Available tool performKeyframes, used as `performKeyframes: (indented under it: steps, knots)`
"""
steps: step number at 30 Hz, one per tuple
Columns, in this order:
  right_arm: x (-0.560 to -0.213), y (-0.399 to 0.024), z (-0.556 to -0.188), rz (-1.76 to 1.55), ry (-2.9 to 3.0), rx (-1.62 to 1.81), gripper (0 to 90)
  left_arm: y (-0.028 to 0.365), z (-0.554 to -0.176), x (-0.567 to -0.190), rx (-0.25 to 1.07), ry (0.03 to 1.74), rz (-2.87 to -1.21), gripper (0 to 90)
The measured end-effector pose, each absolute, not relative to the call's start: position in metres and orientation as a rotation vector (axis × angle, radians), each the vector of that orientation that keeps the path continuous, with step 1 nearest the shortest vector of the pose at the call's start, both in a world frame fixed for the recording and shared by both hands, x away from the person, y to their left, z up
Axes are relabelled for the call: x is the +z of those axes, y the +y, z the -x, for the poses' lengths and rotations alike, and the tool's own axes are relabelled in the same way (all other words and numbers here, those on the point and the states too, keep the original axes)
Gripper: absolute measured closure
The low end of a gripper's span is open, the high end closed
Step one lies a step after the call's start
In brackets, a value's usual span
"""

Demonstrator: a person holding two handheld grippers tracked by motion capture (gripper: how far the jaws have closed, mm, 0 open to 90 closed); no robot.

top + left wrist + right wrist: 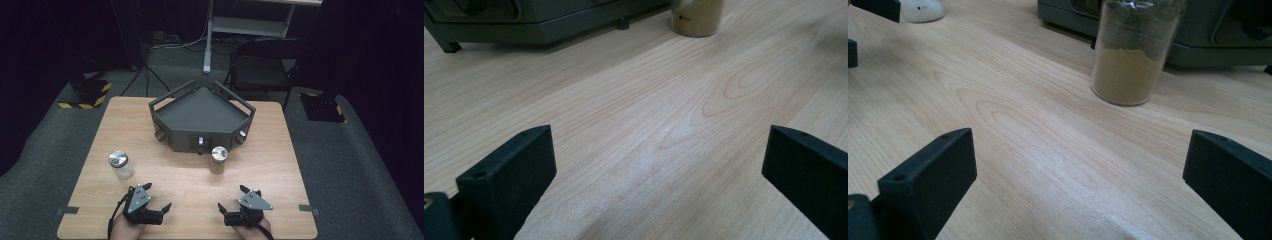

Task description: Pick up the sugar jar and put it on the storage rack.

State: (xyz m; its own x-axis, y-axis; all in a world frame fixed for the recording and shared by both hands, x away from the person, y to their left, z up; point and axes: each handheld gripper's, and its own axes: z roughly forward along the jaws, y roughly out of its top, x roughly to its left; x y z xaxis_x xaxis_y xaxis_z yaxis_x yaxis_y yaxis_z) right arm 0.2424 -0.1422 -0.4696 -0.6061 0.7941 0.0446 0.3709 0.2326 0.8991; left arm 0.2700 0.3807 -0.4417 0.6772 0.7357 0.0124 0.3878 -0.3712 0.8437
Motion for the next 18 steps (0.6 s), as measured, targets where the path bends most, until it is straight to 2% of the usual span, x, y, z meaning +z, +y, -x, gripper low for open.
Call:
performKeyframes:
  steps: [18]
  knots:
    - [-0.4692, -0.1462, -0.2425, -1.103, 2.090, 1.357, 0.4, 0.3880, -0.2668, -0.4436, 0.447, 0.900, -1.955, 1.6]
